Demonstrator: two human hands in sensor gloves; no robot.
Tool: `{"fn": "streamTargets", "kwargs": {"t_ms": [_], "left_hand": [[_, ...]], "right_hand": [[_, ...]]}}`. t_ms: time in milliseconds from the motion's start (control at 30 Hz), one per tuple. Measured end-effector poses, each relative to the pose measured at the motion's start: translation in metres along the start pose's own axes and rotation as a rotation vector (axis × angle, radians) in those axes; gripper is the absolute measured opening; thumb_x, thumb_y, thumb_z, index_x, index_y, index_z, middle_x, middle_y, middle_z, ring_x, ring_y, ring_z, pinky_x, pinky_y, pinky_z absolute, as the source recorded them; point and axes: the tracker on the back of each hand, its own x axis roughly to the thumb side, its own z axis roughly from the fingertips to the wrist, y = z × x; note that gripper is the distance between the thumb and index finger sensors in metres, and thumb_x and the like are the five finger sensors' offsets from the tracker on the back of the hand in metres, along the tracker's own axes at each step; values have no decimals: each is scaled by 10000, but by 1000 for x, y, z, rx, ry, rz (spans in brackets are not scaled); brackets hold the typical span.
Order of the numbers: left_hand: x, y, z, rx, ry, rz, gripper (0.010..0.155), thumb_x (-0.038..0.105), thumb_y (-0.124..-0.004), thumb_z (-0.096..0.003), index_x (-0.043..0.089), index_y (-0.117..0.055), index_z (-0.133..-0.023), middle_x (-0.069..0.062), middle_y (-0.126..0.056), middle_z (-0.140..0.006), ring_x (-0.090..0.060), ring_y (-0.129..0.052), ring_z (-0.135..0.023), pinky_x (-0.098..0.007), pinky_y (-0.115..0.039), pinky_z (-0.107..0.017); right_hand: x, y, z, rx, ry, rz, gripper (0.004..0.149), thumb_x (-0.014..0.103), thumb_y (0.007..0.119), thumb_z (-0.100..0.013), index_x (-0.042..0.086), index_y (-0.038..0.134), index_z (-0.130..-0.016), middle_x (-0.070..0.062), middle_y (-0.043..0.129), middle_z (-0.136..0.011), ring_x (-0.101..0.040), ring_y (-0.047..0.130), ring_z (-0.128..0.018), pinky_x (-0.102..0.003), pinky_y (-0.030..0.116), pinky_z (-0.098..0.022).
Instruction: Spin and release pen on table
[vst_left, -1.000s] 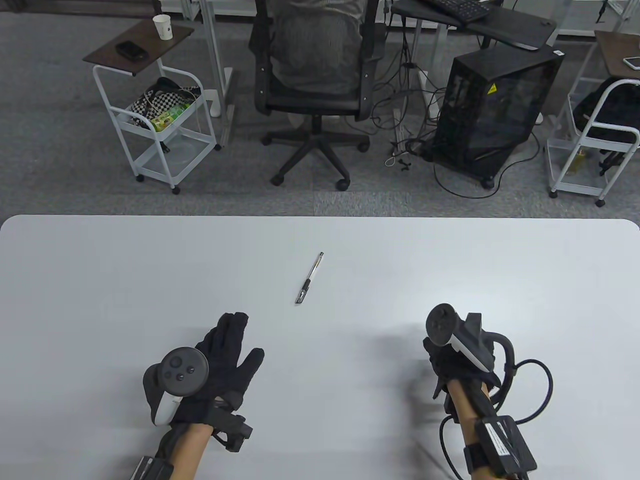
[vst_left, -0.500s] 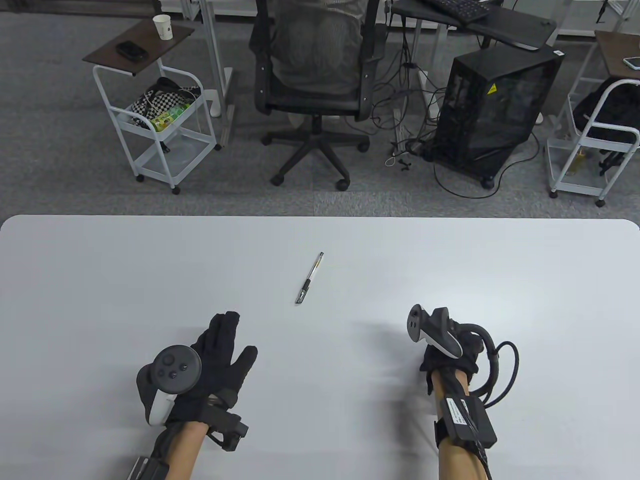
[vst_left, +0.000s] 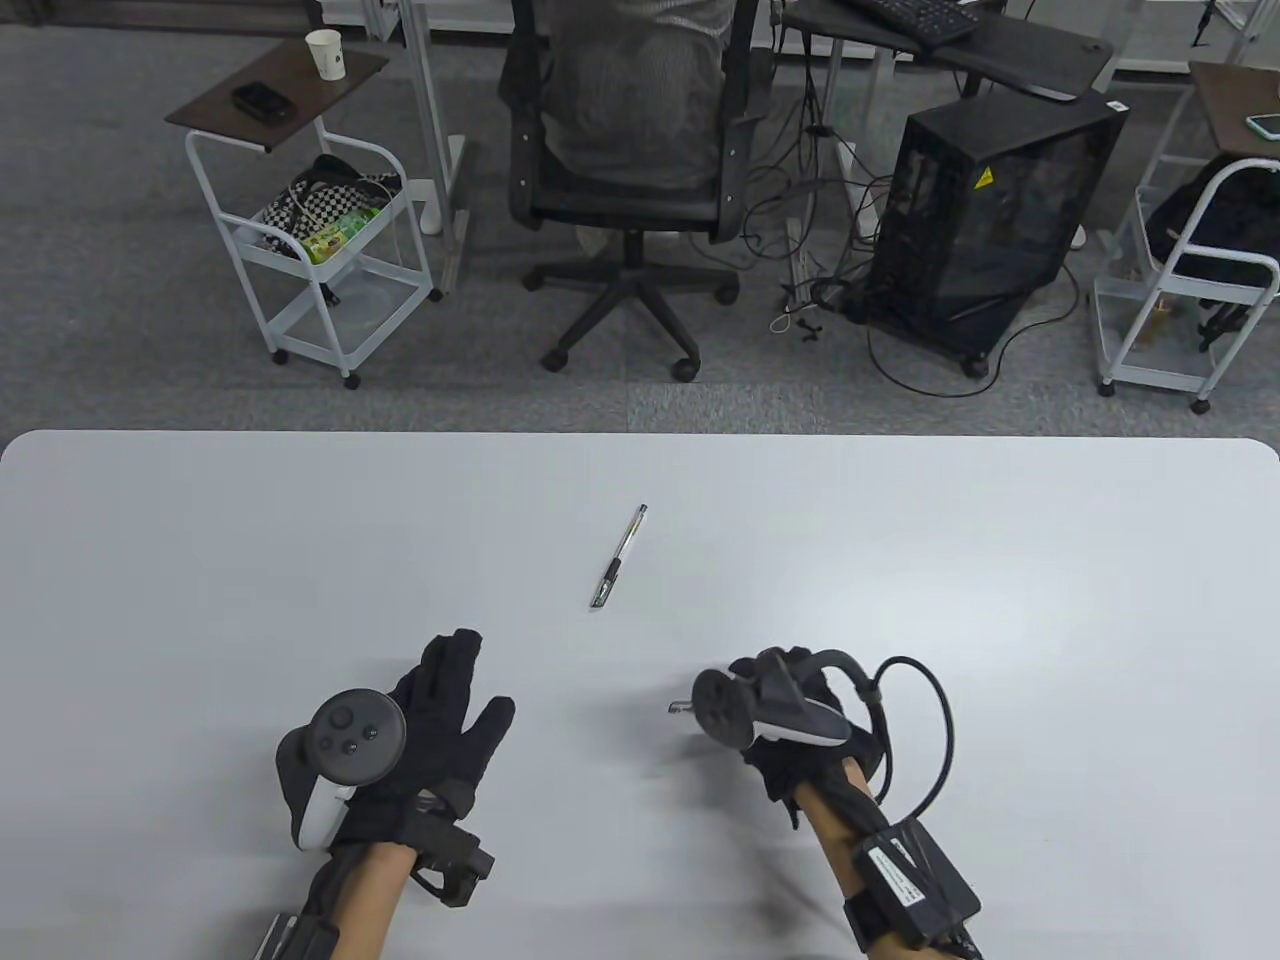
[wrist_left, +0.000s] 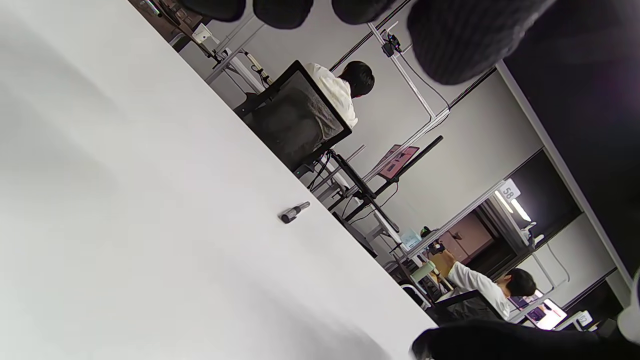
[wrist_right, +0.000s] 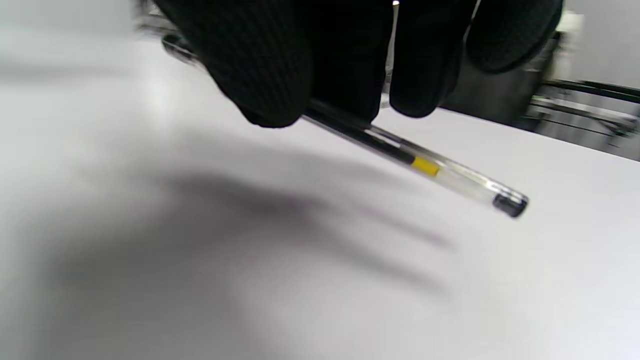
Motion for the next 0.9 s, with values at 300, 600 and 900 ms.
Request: {"fn": "streamTargets", "kwargs": {"t_ms": [300,600,900], "left_hand": [[-1,-2,-1,-13,17,-11,754,557,-713,-572,283,-349,-1172,-226,-371,-1243,-581,-437,-1068,-767,-270,-686],[-2,1,1,-11,26,0,745,556,-710,-574,277,-366,-1173,-231,-376,-1241,-583,-441,-1064,-768,-267,-683],[4,-1,3,-5,-25,-12,728,568,-713,-571,310,-399,-1174,-178,-323,-1261,-576,-332,-1080,-754,-227,-685]], "right_hand": [[20,13,-5,35,85,50,482,489,718,-561,213,743,-955,-72,704,-1046,-412,644,-999,-683,523,-698],[-55,-16,56,-271,362,-249,539,494,666,-582,136,729,-981,-140,698,-1038,-438,659,-974,-685,554,-673],[-91,24,112,-355,401,-389,648,538,636,-590,191,526,-1126,-167,477,-1166,-514,429,-1066,-752,460,-669]]}}
